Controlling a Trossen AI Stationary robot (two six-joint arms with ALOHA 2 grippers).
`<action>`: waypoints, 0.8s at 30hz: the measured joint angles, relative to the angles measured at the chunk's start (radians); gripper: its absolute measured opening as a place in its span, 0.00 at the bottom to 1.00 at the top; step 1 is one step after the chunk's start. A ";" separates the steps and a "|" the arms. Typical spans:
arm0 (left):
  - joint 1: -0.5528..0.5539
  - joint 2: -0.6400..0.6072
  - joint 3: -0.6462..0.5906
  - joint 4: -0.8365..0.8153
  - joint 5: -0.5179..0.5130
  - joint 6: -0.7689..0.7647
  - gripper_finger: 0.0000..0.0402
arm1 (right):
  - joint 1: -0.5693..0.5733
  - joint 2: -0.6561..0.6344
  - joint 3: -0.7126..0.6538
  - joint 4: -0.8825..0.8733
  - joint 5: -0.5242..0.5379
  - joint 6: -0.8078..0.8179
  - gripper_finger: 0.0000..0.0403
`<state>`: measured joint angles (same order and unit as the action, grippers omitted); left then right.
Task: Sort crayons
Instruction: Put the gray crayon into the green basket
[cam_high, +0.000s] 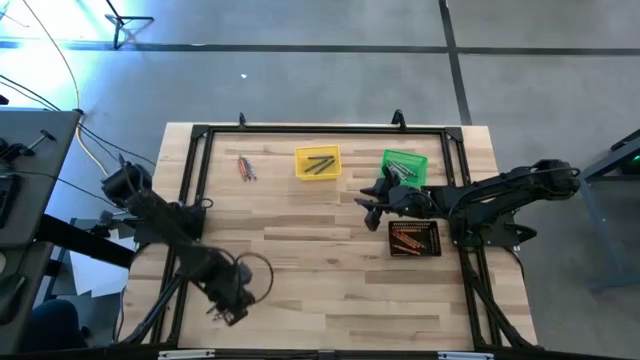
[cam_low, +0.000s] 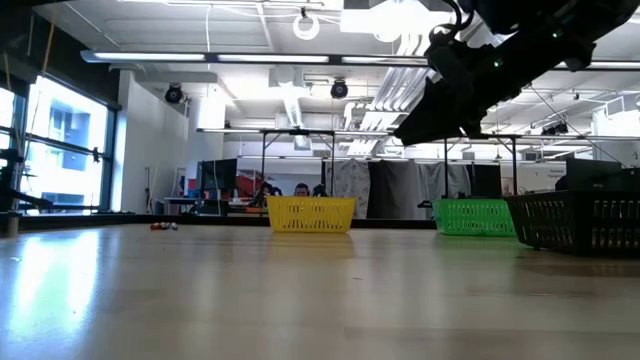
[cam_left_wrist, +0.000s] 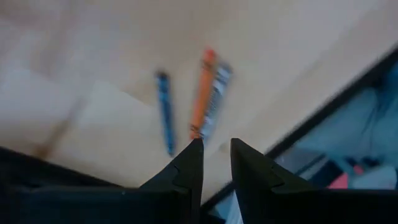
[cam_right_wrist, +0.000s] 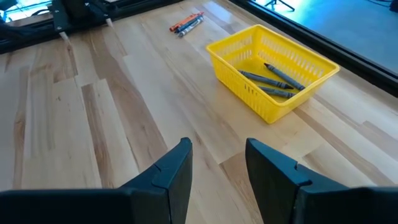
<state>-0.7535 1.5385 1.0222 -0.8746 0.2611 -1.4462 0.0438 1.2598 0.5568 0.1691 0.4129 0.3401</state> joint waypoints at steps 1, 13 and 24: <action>-0.018 0.018 0.000 0.031 0.012 -0.002 0.17 | -0.002 0.000 0.000 0.000 0.000 0.004 0.36; -0.122 0.182 0.000 0.212 0.015 0.040 0.17 | -0.005 0.000 0.000 -0.002 0.000 0.026 0.36; -0.123 0.253 0.000 0.210 0.014 0.201 0.17 | -0.005 0.000 0.000 0.000 -0.001 0.026 0.36</action>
<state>-0.8768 1.7911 1.0222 -0.6649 0.2752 -1.2457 0.0391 1.2598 0.5568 0.1686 0.4118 0.3656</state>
